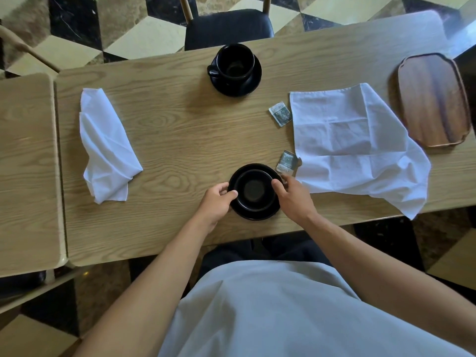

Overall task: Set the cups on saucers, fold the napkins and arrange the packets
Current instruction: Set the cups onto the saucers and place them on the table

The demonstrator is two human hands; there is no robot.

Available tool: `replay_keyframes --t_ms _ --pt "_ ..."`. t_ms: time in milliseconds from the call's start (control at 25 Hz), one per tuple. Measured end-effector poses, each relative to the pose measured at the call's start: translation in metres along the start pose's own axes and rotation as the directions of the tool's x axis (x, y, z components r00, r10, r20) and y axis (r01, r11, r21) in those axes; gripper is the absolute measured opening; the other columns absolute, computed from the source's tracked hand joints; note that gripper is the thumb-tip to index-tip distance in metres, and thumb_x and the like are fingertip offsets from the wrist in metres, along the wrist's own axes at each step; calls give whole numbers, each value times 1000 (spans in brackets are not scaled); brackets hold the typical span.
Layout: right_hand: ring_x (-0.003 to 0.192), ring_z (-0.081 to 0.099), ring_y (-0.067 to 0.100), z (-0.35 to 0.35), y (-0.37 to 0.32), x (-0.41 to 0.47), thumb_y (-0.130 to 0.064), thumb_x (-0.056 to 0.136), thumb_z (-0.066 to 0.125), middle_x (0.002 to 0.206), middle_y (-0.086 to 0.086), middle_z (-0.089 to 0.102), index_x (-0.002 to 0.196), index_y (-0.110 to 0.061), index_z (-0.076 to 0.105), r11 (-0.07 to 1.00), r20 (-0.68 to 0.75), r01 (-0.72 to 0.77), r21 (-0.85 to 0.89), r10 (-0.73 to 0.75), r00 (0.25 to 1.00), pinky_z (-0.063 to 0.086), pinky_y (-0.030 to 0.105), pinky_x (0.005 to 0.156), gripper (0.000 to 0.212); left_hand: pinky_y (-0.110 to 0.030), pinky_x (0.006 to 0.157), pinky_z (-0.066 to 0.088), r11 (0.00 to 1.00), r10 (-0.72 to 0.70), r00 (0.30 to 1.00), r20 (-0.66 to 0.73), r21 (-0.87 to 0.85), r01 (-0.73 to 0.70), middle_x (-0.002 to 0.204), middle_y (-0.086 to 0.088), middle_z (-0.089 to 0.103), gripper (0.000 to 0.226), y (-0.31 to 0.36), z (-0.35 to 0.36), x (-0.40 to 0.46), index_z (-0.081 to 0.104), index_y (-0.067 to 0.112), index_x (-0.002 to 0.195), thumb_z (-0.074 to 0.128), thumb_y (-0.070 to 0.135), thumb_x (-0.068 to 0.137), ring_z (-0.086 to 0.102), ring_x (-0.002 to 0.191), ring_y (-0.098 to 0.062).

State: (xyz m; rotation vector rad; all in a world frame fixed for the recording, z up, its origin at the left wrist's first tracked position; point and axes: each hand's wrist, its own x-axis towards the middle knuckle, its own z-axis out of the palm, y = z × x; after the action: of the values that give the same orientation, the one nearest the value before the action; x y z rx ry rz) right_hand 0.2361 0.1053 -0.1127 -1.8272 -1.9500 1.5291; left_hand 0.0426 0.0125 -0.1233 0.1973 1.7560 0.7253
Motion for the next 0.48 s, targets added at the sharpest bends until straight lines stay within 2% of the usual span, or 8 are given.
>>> replay_keyframes --t_ms 80,160,240,360,480 --pt "80 68 13 0 2 -1 -41 103 46 88 -4 72 101 -19 67 999 -7 31 16 -31 999 56 38 73 30 -49 108 49 1000 6 1000 -2 -4 -6 151 -14 48 60 -3 0 1 43 8 150 65 18 95 51 136 -23" --pt "69 67 18 1 1 -1 -41 103 46 77 2 71 88 -15 66 999 0 39 11 -39 999 54 40 65 36 -49 110 47 1000 13 1000 -8 -4 -13 151 -13 49 61 -3 0 0 44 9 149 65 20 93 51 136 -22" --pt "57 60 16 0 1 -1 -41 103 46 68 5 66 78 -12 62 999 9 38 -11 -38 999 49 37 57 42 -49 111 47 1000 18 1000 -8 -4 -18 150 -12 50 61 -4 0 1 45 10 149 65 22 92 52 135 -22" --pt "50 51 9 0 -1 -1 -40 104 45 62 8 61 74 -8 60 1000 22 27 -12 -27 999 43 31 52 46 -47 109 49 1000 21 1000 12 5 -21 150 -11 50 62 -6 -2 1 44 12 149 65 24 92 52 135 -21" --pt "52 49 12 -2 -1 0 -39 104 44 61 2 55 75 -6 57 1000 41 7 -29 -5 999 41 32 54 47 -46 109 48 999 20 1000 24 39 -21 150 -8 50 64 -4 -3 0 43 14 151 62 32 92 54 132 -20"
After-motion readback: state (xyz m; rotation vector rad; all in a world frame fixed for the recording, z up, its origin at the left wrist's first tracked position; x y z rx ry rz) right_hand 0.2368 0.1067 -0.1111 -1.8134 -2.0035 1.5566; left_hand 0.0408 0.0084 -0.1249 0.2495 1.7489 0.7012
